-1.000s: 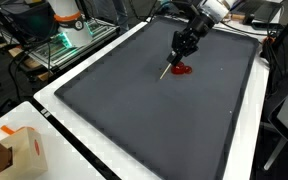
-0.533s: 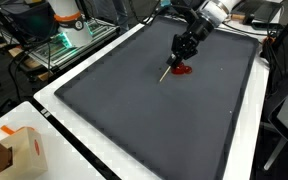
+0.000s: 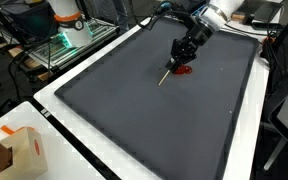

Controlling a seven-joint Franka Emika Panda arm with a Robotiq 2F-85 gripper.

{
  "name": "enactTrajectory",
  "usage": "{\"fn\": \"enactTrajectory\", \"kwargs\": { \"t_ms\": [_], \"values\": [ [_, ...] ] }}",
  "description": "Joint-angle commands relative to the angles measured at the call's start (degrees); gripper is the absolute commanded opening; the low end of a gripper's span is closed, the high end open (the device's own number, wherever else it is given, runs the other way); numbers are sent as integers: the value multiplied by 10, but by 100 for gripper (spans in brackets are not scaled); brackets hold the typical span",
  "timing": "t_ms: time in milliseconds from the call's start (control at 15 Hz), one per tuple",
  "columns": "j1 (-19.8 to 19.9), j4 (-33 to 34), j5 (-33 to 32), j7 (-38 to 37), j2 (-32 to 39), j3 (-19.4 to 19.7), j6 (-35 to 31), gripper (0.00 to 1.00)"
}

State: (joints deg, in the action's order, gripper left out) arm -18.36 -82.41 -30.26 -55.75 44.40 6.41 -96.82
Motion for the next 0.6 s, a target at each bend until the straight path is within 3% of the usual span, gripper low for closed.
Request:
{"fn": "enactTrajectory", "kwargs": {
  "t_ms": [0,533],
  "values": [
    [2,15,-10,11,14,0,8,3],
    [21,17,6,87,-5,-8,0,3]
  ]
}}
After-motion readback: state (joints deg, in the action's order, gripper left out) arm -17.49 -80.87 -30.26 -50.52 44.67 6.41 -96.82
